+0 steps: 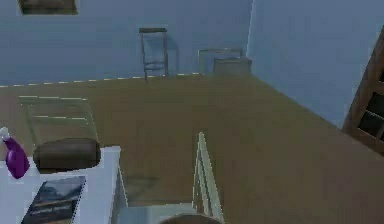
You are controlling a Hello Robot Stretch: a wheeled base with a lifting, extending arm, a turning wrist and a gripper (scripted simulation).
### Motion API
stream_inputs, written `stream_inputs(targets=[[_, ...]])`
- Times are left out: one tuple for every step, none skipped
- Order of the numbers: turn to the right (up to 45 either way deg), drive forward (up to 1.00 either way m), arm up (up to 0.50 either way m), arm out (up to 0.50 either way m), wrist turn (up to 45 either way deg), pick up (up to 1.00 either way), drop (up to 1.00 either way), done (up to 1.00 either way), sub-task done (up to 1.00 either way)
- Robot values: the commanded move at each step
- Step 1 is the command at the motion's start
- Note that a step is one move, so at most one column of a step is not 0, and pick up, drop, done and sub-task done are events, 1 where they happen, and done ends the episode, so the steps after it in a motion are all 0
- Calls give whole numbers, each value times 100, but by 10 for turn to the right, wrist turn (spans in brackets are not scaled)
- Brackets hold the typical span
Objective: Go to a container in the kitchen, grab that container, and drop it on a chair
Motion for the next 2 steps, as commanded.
stream_inputs(targets=[[450,0,0,0,0,0,0,0,0],[150,0,0,0,0,0,0,0,0]])
